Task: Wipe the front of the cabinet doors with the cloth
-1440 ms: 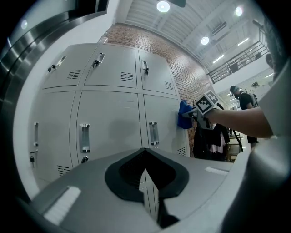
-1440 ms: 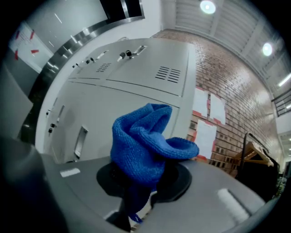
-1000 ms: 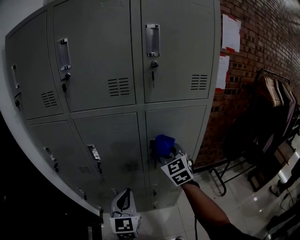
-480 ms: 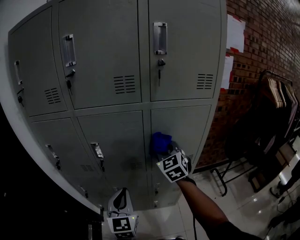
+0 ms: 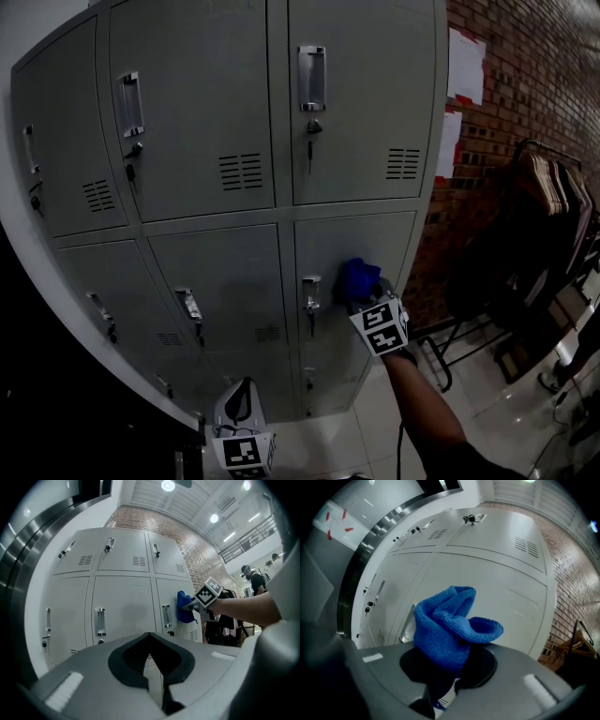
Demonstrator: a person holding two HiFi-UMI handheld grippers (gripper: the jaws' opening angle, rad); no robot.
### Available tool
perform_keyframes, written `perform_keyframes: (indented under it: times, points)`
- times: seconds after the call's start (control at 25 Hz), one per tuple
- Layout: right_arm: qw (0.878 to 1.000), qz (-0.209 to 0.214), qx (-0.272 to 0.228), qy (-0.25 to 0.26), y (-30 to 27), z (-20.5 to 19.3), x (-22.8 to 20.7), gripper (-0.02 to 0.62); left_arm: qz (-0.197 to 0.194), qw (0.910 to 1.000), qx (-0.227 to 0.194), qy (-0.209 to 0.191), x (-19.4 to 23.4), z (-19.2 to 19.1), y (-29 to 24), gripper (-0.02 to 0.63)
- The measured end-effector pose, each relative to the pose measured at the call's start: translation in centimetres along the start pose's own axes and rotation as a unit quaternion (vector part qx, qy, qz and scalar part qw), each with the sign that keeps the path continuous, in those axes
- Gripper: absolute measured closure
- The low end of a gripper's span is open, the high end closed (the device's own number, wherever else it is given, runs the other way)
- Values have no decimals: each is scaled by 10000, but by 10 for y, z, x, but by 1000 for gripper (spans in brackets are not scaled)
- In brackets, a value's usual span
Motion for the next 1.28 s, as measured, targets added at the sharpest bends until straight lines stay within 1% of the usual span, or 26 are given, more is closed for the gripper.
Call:
perform_keyframes:
  times: [0.16, 0.24, 0.4, 0.56, 0.72, 0.8, 0.92, 1.08, 1.28]
  points:
    - [9994, -233, 52, -240, 16, -21, -36, 511, -57, 10000, -46, -30, -4, 1, 1, 594]
    - [9988, -309, 61, -375, 23, -33, -52, 511, 0, 10000, -4, -59, -2, 1, 3, 594]
    - [9967, -599, 135, -533, 35, -50, -80, 511, 110, 9999, -16, -76, -2, 1, 3, 594]
    - [9951, -734, 182, -643, 42, -60, -92, 511, -70, 9998, -34, -184, -11, -1, -1, 594]
    - [9950, -762, 181, -614, 43, -58, -88, 512, -220, 9996, -83, -174, -21, 6, -3, 594]
    - [9956, -688, 82, -633, 45, -54, -78, 512, -254, 9994, -114, -199, -23, 11, -3, 594]
    - [9970, -463, -106, -610, 44, -46, -54, 512, -228, 9995, -68, -202, -21, 5, -5, 594]
    - [9975, -18, -314, -628, 30, -33, -13, 511, -210, 9996, -71, -166, -20, 1, -8, 594]
    - [9954, 537, -418, -673, 6, -19, 34, 512, -160, 9997, -126, -138, -15, 3, -7, 594]
Point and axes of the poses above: the fingertips, and each gripper's own axes: y backward along the fingers, x to its left, z out of its top, the point moved 9 cm from there along y, backward along the fingers, and after that the axes turned 7 degrees about z, right-handed, at the moved point
